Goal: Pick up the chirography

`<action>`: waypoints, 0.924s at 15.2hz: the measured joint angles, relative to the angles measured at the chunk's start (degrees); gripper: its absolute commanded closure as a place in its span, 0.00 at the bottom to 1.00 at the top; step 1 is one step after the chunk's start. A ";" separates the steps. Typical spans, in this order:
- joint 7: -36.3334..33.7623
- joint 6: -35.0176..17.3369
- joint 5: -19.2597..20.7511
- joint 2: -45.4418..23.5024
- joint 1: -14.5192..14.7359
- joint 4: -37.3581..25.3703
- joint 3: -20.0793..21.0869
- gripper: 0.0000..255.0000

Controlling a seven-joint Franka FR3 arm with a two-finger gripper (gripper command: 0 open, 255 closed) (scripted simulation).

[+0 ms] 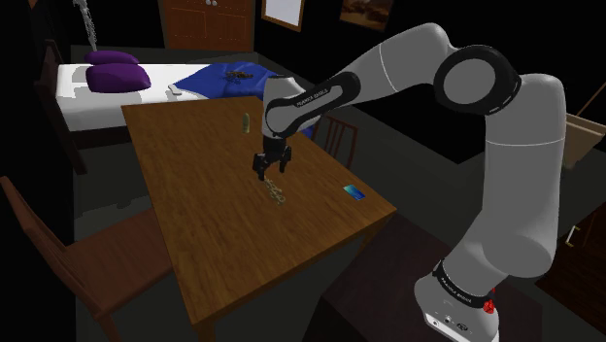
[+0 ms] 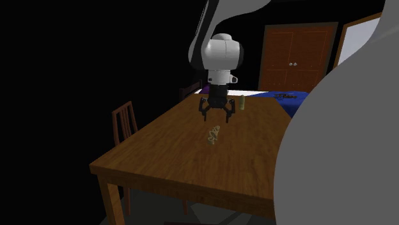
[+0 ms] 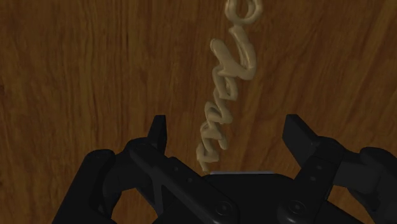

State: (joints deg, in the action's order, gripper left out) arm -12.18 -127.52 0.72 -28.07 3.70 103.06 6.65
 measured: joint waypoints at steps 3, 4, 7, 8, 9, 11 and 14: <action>-0.14 -0.98 0.25 -2.47 0.16 -1.59 -0.18 0.00; -0.14 -1.56 0.28 -2.78 0.17 -1.31 -0.21 0.00; -0.15 -3.28 0.46 -4.72 0.25 -1.54 -0.35 0.00; -0.20 -3.64 0.49 -4.99 0.30 -1.41 -0.37 0.00; -0.16 -3.82 0.50 -5.11 0.27 -1.36 -0.38 1.00; -0.11 -3.97 0.50 -5.20 0.23 -1.32 -0.40 1.00; -0.10 -4.02 0.50 -5.22 0.23 -1.31 -0.40 1.00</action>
State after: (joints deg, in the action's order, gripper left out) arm -12.27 -131.54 1.22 -33.29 3.92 101.76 6.25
